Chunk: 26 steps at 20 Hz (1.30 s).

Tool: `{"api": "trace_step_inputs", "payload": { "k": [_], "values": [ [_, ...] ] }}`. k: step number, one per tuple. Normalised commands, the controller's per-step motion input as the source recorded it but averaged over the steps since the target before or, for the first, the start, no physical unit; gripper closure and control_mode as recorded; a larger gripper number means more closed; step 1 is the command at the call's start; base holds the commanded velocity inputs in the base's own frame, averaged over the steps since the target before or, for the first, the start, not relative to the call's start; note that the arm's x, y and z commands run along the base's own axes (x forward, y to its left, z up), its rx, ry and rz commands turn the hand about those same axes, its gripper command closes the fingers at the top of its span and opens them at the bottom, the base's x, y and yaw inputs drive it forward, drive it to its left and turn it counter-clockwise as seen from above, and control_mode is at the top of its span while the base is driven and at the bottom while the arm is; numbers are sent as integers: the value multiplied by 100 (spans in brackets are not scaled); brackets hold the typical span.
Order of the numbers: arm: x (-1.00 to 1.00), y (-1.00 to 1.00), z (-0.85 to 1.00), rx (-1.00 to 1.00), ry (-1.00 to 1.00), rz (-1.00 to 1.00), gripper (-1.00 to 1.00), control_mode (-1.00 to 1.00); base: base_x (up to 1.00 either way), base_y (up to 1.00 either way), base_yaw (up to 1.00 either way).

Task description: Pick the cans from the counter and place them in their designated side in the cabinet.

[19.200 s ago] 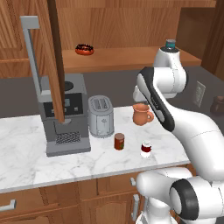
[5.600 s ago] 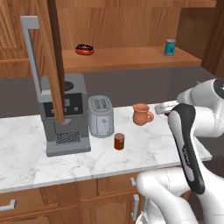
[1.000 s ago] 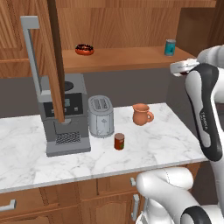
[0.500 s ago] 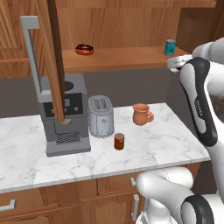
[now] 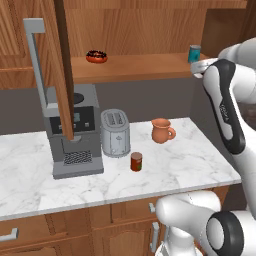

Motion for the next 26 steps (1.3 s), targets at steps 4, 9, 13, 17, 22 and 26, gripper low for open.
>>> {"api": "trace_step_inputs", "payload": {
  "k": [4, 9, 13, 17, 22, 26],
  "values": [
    [24, -12, 4, -1, 0, -2, 100, -100, 0, 0, 0],
    [26, -12, 2, 0, 0, -1, 100, -100, 0, 0, 0],
    [25, -11, 2, -1, 0, -1, 100, -100, 0, 0, 0],
    [25, -6, 0, 0, 0, -1, 100, -100, 0, 0, 0],
    [26, -3, 0, -1, 0, -1, 100, -100, 0, 0, 0],
    [30, -1, 0, -1, 0, 0, 100, -100, 0, 0, 0]
  ]
}}
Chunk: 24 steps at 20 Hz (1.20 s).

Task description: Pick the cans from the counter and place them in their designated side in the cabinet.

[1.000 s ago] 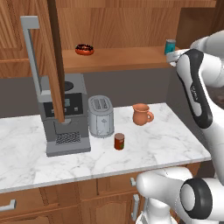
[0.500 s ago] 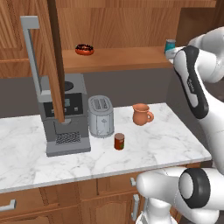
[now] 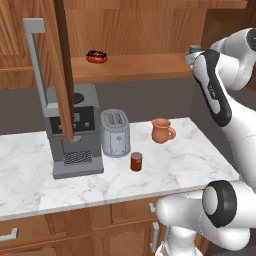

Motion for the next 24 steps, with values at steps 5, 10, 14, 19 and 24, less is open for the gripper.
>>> {"api": "trace_step_inputs", "payload": {
  "k": [5, 10, 14, 19, 24],
  "values": [
    [28, -2, 0, 0, 0, 0, 100, -100, 0, 0, 0],
    [29, 0, 0, 0, 2, 0, 100, -100, 0, 0, 0],
    [32, 0, 0, 0, 3, 0, 100, -100, 0, 0, 0],
    [30, -7, 0, -2, 4, -1, 100, -100, 0, 0, 0],
    [29, -14, 0, -3, 3, -2, 100, -100, 0, 0, 0]
  ]
}}
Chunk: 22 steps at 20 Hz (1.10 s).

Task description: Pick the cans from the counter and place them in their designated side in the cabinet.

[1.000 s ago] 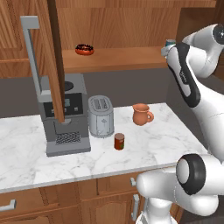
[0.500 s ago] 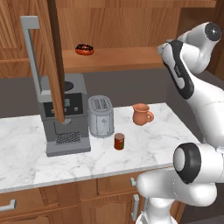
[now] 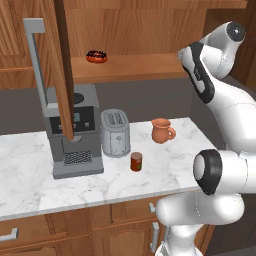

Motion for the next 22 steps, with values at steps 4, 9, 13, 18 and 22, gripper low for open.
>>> {"api": "trace_step_inputs", "payload": {
  "k": [4, 9, 13, 18, 22],
  "values": [
    [29, -11, 0, -2, 3, -1, 100, -100, 0, 0, 0],
    [29, -4, 0, 0, 2, 0, 100, -100, 0, 0, 0],
    [28, -1, -1, 0, 0, 0, 100, -100, 0, 0, 0],
    [25, -1, -5, 0, 0, 0, 100, -100, 0, 0, 0],
    [20, -3, -9, 0, 0, 0, 100, -100, 0, 0, 0]
  ]
}}
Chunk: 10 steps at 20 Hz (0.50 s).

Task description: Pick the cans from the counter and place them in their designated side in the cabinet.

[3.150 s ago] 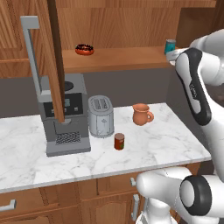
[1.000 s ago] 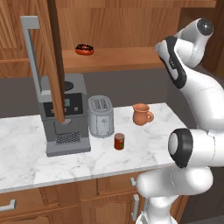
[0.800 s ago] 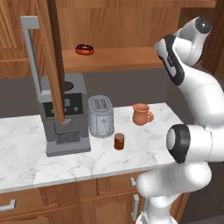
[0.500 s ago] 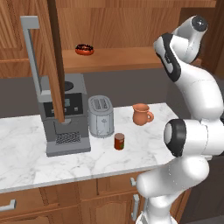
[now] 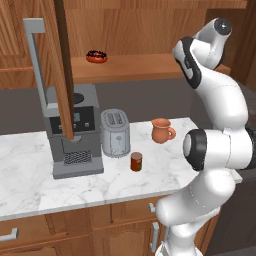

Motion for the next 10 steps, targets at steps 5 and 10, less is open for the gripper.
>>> {"api": "trace_step_inputs", "payload": {
  "k": [5, 10],
  "values": [
    [12, -5, -10, 0, 0, 0, 100, -100, 0, 0, 0],
    [11, -3, -9, 0, 1, 0, 100, -100, 0, 0, 0]
  ]
}}
